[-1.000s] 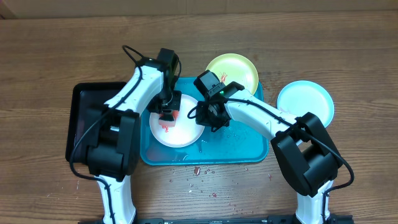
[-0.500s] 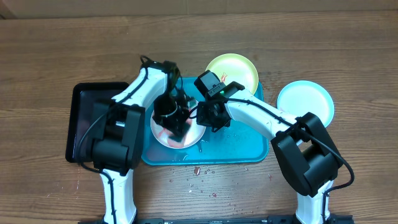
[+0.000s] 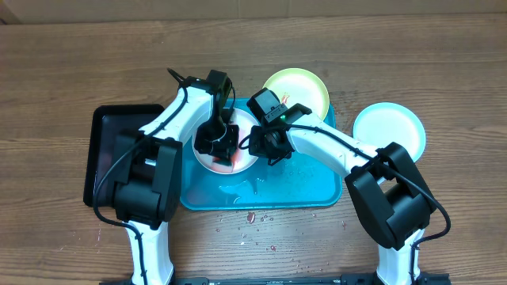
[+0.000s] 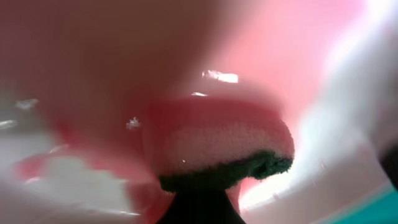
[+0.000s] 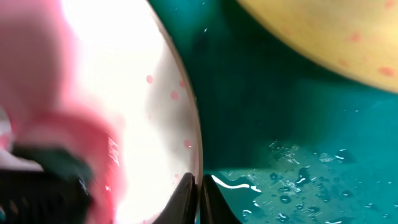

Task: Clean dirty plates on tray and stack at the side
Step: 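Scrub the white plate with the sponge while right gripper holds rim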

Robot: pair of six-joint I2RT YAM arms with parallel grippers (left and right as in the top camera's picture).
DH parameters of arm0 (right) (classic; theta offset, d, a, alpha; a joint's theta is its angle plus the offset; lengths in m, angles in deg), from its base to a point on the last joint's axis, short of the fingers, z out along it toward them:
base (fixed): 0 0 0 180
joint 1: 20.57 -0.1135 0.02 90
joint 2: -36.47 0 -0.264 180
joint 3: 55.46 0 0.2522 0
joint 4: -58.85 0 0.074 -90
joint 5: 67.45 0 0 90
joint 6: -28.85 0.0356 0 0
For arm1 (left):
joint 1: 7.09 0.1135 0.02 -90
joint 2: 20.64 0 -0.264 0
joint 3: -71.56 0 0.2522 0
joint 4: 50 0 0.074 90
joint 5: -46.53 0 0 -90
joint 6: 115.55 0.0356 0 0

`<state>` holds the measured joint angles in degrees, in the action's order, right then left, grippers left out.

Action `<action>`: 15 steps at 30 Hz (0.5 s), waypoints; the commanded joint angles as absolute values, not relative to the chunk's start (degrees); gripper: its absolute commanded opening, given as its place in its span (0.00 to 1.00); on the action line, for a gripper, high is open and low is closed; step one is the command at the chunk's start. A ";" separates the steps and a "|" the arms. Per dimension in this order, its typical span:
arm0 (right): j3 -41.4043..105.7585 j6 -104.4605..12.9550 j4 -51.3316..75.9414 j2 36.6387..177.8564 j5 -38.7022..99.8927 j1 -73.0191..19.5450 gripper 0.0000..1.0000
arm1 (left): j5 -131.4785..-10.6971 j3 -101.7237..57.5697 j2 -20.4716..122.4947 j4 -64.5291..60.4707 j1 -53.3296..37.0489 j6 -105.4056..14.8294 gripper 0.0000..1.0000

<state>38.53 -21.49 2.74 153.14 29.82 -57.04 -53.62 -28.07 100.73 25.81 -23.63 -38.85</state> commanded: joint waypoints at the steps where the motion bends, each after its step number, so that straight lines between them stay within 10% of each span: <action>1: 38.37 -22.15 1.28 153.31 30.28 -57.48 0.04 | -25.91 -28.02 103.61 21.24 -21.68 -53.93 0.04; 8: 38.37 -22.37 1.13 153.31 30.30 -57.48 0.04 | -19.48 -27.96 102.91 15.90 -22.12 -50.81 0.04; 15: 38.37 -22.78 1.13 153.31 30.48 -57.48 0.04 | -50.28 -27.96 103.02 13.89 -22.14 -22.31 0.04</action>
